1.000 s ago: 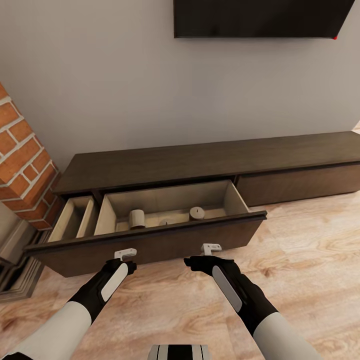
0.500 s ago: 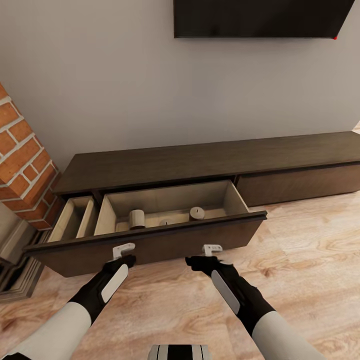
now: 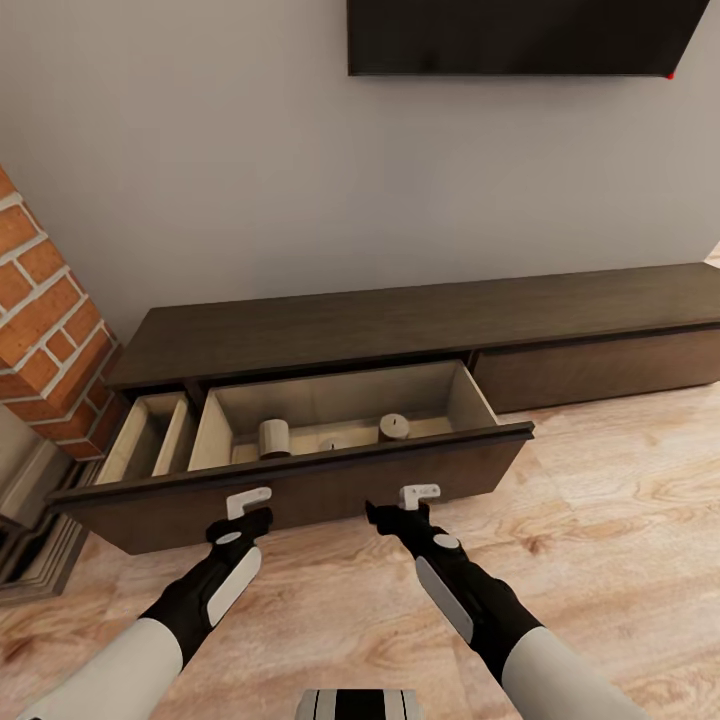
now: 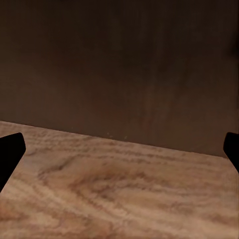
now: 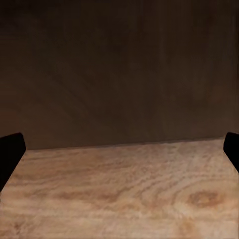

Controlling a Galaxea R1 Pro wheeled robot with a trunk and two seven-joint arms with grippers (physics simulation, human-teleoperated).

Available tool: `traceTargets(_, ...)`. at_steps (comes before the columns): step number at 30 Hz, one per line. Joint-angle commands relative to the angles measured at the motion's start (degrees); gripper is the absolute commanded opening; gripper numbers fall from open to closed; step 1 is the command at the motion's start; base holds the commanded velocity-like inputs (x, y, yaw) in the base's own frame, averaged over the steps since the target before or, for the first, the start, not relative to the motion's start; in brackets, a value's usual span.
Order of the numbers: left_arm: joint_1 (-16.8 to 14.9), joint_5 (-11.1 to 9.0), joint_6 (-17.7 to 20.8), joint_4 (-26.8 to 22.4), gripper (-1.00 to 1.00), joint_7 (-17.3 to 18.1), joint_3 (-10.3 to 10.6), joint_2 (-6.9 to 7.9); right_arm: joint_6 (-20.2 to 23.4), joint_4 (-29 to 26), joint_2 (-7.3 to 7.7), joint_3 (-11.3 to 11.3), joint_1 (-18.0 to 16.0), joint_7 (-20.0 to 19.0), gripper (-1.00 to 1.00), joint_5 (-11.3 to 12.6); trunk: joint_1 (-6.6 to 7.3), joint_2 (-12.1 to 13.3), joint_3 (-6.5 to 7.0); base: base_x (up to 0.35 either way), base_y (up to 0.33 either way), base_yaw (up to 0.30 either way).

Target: Place each of the two pumpkins and all three candles from the living room inside a cabinet in the living room (use any cabinet), then make sure every cabinet is closed, and position the cauldron so it is next to a table in the living room.

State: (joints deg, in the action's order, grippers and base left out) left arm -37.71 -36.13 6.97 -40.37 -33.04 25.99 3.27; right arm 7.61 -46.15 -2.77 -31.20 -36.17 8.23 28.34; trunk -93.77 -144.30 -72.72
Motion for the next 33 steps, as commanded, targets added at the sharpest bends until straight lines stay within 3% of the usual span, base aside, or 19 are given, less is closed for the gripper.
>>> traceTargets(1,0.1,-0.2,-0.1,-0.1,1.0,-0.5,0.8,0.1,-0.8,-0.1,0.04,-0.3,0.0,0.5,1.0,0.4,0.01,0.0,-0.05,0.0,0.0,0.0)
traceTargets(4,0.2,-0.2,-1.5,-0.1,1.0,-0.5,2.1,0.15,-2.9,0.3,0.03,-0.4,0.0,0.5,1.0,0.3,0.01,0.0,-0.05,0.0,0.0,0.0)
traceTargets(12,0.5,-0.1,-2.3,-0.1,1.0,-0.5,3.1,0.13,-6.9,5.5,-0.04,-0.5,0.0,0.3,1.0,0.2,0.01,0.0,-0.05,0.0,0.0,0.0)
traceTargets(33,0.6,0.1,-2.3,-0.1,1.0,-0.5,3.5,0.16,-7.3,6.4,-0.03,-0.4,0.0,0.1,1.0,0.1,0.01,0.0,-0.05,0.09,0.004,0.0)
